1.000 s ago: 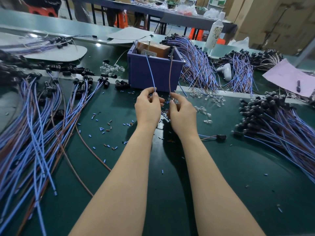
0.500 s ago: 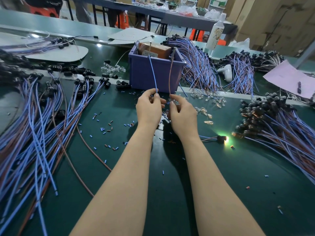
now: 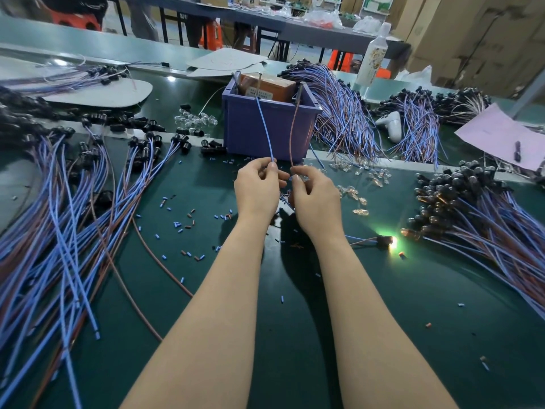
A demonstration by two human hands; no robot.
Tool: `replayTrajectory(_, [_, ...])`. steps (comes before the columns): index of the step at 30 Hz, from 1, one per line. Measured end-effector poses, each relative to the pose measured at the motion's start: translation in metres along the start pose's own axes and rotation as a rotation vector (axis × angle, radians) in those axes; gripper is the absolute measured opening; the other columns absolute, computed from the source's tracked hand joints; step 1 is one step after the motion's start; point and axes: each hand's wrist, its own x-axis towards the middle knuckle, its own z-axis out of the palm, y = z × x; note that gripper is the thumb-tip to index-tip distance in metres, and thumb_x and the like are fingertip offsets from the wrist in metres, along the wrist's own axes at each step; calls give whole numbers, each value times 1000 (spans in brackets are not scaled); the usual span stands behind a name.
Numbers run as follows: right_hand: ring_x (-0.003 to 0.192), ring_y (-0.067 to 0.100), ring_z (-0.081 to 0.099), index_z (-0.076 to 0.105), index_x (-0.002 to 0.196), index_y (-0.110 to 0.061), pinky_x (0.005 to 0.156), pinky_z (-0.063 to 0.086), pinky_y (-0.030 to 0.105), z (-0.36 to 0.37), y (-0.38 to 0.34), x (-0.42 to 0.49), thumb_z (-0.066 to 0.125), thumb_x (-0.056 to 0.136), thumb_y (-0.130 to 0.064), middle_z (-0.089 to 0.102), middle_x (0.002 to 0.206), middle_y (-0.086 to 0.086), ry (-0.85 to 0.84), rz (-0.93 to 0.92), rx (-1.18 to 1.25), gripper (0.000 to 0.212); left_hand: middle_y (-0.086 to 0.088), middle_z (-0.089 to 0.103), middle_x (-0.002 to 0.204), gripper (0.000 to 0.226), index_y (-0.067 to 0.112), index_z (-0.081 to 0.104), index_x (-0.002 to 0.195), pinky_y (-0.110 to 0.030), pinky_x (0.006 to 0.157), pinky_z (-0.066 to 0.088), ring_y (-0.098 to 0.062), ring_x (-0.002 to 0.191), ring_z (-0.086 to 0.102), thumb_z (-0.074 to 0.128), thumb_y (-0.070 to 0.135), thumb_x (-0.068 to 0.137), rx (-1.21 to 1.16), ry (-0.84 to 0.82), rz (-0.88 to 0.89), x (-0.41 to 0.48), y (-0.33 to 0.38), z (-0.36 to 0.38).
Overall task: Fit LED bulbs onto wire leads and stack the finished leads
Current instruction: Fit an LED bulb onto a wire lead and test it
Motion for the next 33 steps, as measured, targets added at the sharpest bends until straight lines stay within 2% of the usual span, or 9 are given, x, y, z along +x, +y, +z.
replayTrajectory(11, [79,16,58,65,110,-14,73,40,24,-1,-1,-1,49,96,-15,70,88,8,-4,2,-2,22,-2,66,75,21,2,60,110,-26,76,53,-9,65,62,45,8,97,-9,-9,-25,-3,3,-1])
replayTrajectory(16, [80,17,60,62,106,-14,74,43,25,-10,-12,-3,48,95,-15,67,86,1,-38,-35,15,19,-4,69,89,13,12,66,97,-24,82,51,-11,82,62,53,12,94,17,-69,38,-5,17,0])
replayTrajectory(19, [77,19,57,64,102,-13,68,39,26,-20,-23,-4,47,94,-14,64,80,-1,-42,-91,-7,19,5,66,79,10,15,66,90,-21,73,51,-7,75,61,57,15,93,11,-136,91,-8,33,4])
replayTrajectory(22, [73,20,52,65,98,-10,64,34,26,-33,-32,-1,48,92,-12,62,83,4,-61,-144,-84,18,-4,68,80,12,14,67,86,-29,74,53,-11,71,60,57,12,92,17,-168,154,-11,51,8])
replayTrajectory(26, [52,3,46,57,66,-15,50,28,16,-64,-39,3,52,84,0,50,62,-4,-47,-152,-104,23,-3,67,84,15,10,69,94,-25,75,46,-12,79,56,56,16,93,120,-245,343,-17,92,29])
replayTrajectory(28, [57,8,45,60,73,-9,50,28,17,-84,-35,6,52,84,2,53,64,-1,11,-153,-193,18,-2,67,95,18,8,67,104,-22,83,45,-11,88,57,56,18,93,140,-324,422,-30,111,50])
replayTrajectory(30, [56,10,42,55,75,-6,53,30,15,-101,-30,7,50,86,-1,50,64,0,201,-191,-238,13,-5,61,116,32,9,57,121,-27,99,40,-15,109,54,59,25,93,161,-327,474,-45,121,68])
replayTrajectory(32, [53,3,44,51,76,-10,54,34,11,-124,-22,5,50,90,-11,50,62,-6,443,-142,14,14,-7,57,118,37,10,53,123,-32,100,38,-20,112,51,57,32,93,206,-224,495,-59,121,83])
replayTrajectory(33, [53,2,47,51,79,-10,56,41,16,-138,-17,4,50,90,-14,54,64,-3,544,-81,169,12,-7,61,109,30,11,56,114,-34,93,42,-22,104,55,54,33,94,233,-182,480,-67,120,90])
